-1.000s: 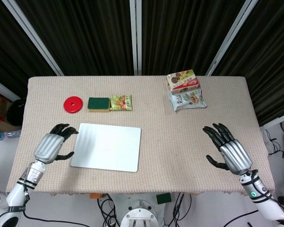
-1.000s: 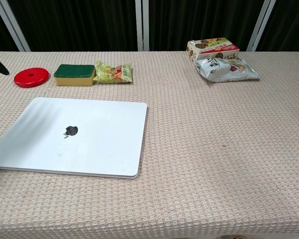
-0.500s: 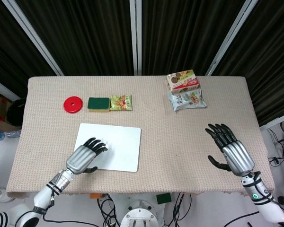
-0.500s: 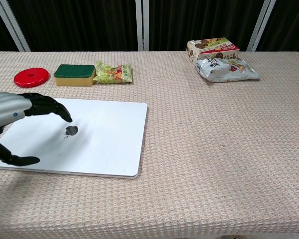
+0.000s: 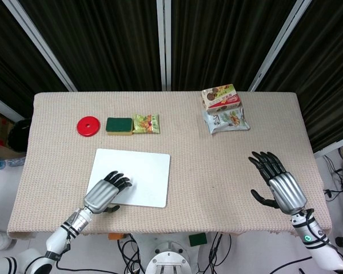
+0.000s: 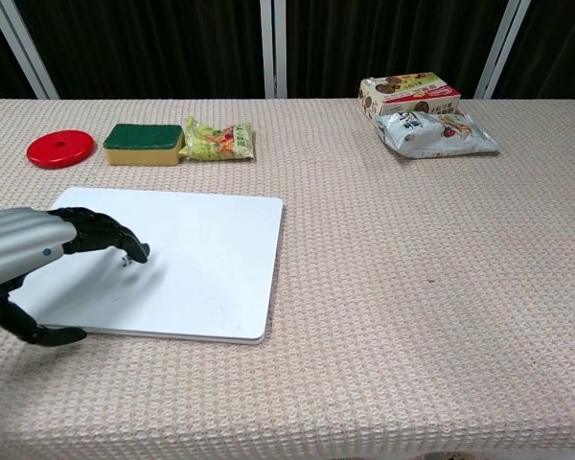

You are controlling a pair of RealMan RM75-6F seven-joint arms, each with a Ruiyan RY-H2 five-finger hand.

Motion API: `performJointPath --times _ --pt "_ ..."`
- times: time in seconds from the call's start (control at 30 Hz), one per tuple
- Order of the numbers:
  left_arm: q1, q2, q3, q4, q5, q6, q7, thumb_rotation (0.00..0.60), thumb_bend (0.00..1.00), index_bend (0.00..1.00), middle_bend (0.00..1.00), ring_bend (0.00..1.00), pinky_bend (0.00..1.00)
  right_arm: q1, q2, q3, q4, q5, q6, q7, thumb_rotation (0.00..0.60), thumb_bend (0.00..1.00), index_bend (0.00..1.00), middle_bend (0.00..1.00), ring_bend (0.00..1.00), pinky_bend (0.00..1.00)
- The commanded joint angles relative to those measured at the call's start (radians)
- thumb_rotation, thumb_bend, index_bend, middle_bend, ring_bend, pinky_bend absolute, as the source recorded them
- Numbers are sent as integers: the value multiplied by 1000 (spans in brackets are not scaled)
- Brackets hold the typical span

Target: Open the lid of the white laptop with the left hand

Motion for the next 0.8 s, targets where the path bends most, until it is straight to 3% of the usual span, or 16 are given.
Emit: performJointPath --times 0.03,0.8 --pt "-3 -21 -6 24 -5 -2 -12 600 179 216 159 91 95 -2 -2 1 2 1 0 2 600 290 0 0 0 0" --pt "-2 -72 -19 102 -29 10 -61 600 180 216 160 91 96 -17 -5 10 19 1 -2 27 600 289 0 0 0 0"
